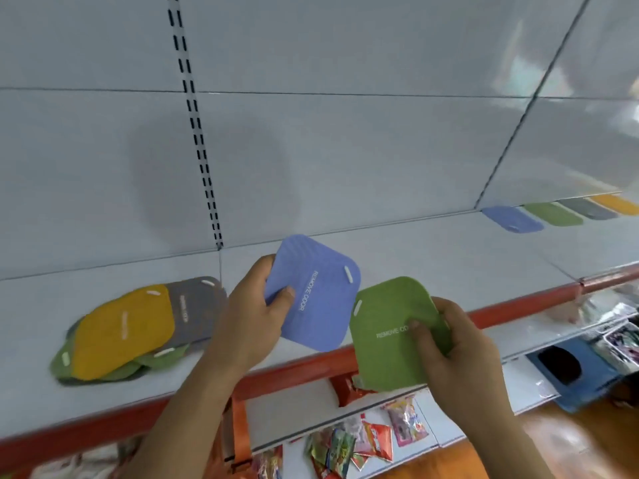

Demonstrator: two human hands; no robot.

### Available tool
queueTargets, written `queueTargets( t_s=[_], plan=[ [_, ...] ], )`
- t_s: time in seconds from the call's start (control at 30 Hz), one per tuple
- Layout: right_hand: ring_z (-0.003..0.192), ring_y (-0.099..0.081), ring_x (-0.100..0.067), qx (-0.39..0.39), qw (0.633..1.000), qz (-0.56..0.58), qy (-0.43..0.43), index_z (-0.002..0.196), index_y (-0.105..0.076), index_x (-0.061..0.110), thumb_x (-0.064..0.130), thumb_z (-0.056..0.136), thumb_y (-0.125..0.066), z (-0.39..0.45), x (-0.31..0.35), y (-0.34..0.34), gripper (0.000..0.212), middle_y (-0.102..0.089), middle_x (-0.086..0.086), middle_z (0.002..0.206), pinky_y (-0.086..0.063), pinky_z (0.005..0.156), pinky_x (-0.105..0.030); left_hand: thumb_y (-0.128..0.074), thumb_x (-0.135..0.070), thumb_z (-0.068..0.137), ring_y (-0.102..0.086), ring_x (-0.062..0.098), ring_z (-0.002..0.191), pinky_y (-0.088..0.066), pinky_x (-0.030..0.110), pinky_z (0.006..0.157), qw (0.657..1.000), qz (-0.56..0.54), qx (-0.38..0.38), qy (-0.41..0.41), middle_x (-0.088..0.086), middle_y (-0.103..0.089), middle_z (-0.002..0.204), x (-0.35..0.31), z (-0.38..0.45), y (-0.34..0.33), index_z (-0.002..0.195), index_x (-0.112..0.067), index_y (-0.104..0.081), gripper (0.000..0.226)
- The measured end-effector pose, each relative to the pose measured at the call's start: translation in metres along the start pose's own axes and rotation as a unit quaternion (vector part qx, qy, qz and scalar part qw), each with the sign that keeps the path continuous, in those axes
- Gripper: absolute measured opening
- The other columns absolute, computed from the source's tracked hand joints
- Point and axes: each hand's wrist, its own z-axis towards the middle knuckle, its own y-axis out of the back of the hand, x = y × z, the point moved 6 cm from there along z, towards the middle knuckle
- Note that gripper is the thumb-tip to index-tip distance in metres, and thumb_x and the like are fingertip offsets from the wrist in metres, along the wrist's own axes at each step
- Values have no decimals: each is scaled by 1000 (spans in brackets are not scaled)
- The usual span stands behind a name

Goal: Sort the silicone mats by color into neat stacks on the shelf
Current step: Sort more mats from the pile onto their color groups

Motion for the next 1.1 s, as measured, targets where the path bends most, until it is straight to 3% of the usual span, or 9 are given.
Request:
queueTargets(
  t_s=[0.33,0.43,0.53,0.63,0.7,0.87,1.0,1.1],
  plan=[
    [73,-66,-8,-74,994,18,-80,114,-62,41,27,99,-62,13,-138,167,21,-69,26,88,-60,62,-43,-59,-13,102,-64,-2,99,-47,20,76,997,-30,63,-19,-20,-68,111,-93,-9,-214,122,-34,-60,29],
    [74,-66,-5,-101,990,26,-95,111,-62,42,25,99,-62,21,-170,200,21,-68,30,89,-58,60,-38,-60,-13,101,-63,-6,97,-45,8,70,996,-28,82,-32,-19,-69,108,-114,3,-263,117,-36,-60,28],
    [78,-66,0,-117,986,33,-117,104,-61,47,22,98,-63,32,-205,223,27,-69,31,89,-52,59,-28,-60,-12,100,-64,-6,95,-47,9,69,994,-26,99,-36,-19,-70,106,-129,20,-308,116,-34,-61,27],
    [78,-66,-1,-121,984,15,-133,105,-59,51,23,98,-62,53,-236,241,29,-69,30,90,-56,62,-34,-60,-11,100,-63,-7,95,-46,5,67,993,-32,105,-46,-19,-69,104,-140,43,-352,113,-33,-61,25],
    [79,-66,-1,-124,983,4,-134,106,-59,52,24,99,-60,73,-255,252,29,-69,30,92,-58,63,-36,-60,-11,100,-62,-6,93,-45,7,68,993,-39,100,-48,-19,-68,104,-144,63,-379,109,-34,-60,25],
    [79,-66,3,-124,984,-29,-128,113,-61,42,21,102,-58,141,-284,289,25,-67,35,91,-51,58,-18,-57,-10,101,-64,4,96,-46,28,76,993,-70,89,-20,-13,-68,106,-154,124,-445,114,-28,-61,23],
    [81,-66,1,-139,983,-54,-107,110,-56,49,26,102,-57,196,-303,316,25,-67,35,92,-62,64,-38,-54,-11,102,-61,1,96,-45,28,76,994,-79,70,-3,-15,-66,107,-165,173,-478,117,-28,-59,24],
    [79,-66,-1,-126,985,-51,-104,115,-58,44,28,102,-55,231,-325,321,20,-69,30,91,-62,64,-42,-53,-9,100,-60,9,90,-43,27,70,996,-59,56,25,-7,-65,103,-162,200,-500,115,-23,-59,21]
  ],
)
